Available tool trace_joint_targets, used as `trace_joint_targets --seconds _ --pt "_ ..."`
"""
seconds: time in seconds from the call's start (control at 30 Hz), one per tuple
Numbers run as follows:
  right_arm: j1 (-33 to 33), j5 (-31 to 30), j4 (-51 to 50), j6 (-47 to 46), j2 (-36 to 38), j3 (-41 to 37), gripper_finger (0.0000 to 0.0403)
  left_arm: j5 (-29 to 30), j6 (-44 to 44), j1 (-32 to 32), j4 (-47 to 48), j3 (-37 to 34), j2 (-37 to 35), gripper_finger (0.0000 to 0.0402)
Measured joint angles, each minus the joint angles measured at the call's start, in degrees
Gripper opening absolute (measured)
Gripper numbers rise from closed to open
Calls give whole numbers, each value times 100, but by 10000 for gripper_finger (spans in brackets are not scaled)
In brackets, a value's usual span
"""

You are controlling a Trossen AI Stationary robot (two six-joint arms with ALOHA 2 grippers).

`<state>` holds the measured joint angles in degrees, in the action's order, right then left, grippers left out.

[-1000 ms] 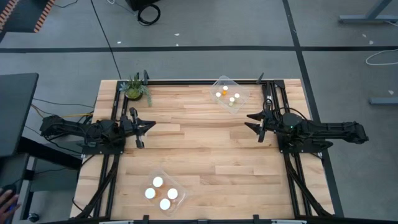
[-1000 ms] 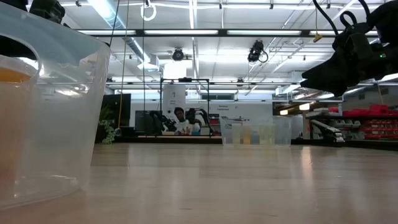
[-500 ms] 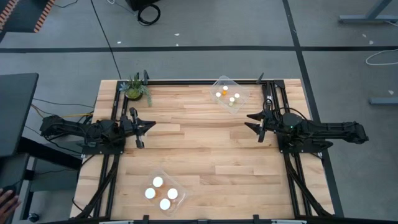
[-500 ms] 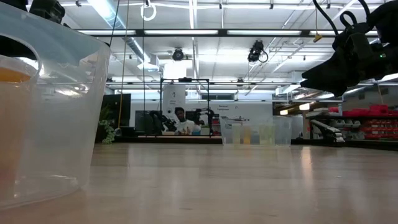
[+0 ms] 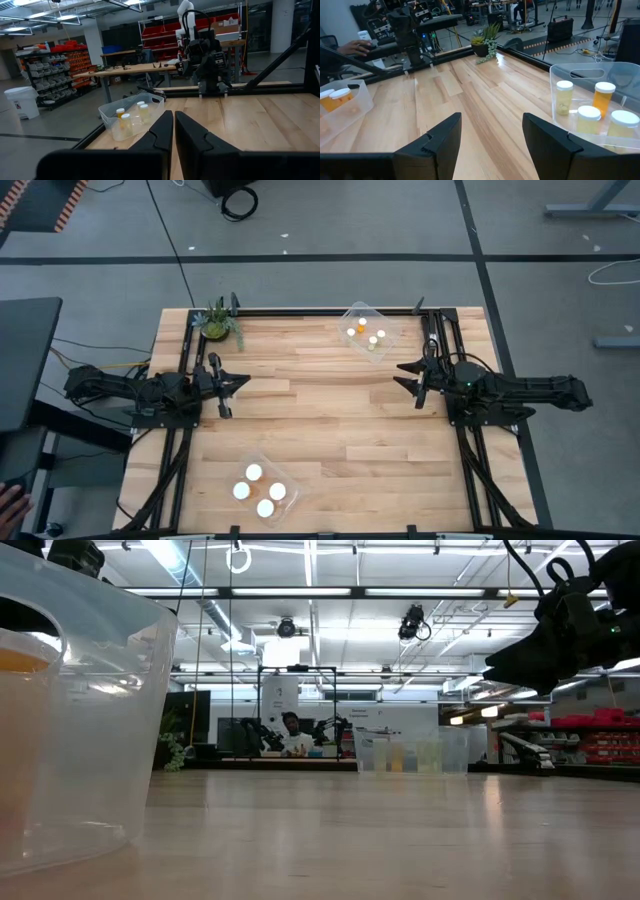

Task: Pick and place medicine bottles into bin by pill shape (circle, oval)
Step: Return to Home Position

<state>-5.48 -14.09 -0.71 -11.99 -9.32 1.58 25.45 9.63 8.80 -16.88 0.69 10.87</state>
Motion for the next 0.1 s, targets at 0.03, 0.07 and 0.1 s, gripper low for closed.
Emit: trace_joint_targets --seconds 0.03,0.07,0.1 --pt "0 1 -2 0 0 0 218 0 0 2 0 0 1 25" --pt "0 0 0 0 0 0 218 0 0 2 -1 -2 -1 24" --pt "0 0 0 0 0 0 218 0 0 2 -1 -2 -1 23"
